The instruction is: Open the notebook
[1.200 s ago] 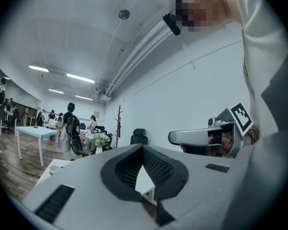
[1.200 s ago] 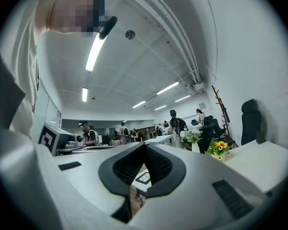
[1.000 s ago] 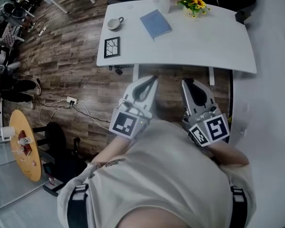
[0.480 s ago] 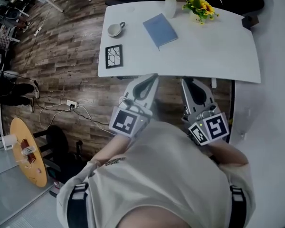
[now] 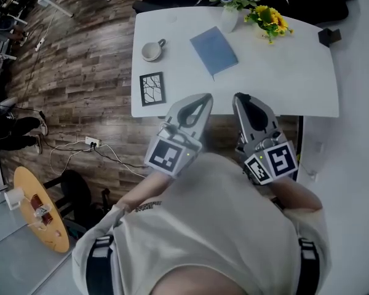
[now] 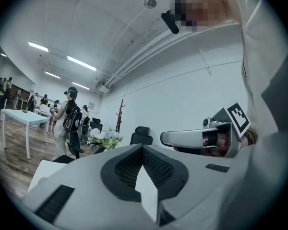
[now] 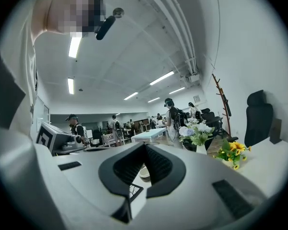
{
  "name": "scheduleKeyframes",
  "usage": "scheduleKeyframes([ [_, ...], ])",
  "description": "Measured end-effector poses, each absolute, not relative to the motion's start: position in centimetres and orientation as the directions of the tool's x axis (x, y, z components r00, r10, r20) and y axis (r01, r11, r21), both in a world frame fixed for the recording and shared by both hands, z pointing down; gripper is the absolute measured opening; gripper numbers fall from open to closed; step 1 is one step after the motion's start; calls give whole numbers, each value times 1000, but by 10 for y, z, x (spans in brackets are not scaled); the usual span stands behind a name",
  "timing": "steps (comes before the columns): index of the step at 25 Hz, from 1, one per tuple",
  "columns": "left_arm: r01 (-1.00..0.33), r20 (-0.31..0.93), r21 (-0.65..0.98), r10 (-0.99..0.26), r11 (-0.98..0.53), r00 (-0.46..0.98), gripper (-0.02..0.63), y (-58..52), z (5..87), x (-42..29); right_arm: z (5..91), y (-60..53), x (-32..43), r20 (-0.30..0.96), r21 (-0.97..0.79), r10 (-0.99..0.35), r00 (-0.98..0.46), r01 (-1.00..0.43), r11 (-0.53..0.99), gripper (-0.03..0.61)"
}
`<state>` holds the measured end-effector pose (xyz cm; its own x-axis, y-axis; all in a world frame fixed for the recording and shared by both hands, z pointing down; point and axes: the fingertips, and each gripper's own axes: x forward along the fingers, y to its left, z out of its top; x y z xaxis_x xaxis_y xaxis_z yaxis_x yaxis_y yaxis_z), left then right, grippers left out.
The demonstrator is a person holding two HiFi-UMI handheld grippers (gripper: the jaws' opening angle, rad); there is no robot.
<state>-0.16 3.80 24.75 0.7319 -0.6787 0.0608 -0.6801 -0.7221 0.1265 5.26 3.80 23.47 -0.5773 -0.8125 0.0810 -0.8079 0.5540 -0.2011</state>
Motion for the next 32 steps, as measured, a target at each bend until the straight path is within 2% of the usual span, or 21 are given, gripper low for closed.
scheduleKeyframes([
  [10, -652, 53, 132, -652, -746, 757, 0, -22, 241, -25, 228, -19, 29, 98, -192, -830, -549, -829, 525, 3],
  [20, -666, 72, 163, -665, -728, 743, 0, -48, 250, -13, 237, -46, 43, 133, -211, -816, -562, -821, 531, 3],
  [32, -695, 176, 205, -673, -689, 719, 0, -74, 288, 18, 271, -83, 76, 212, -264, -792, -572, -814, 517, 5],
])
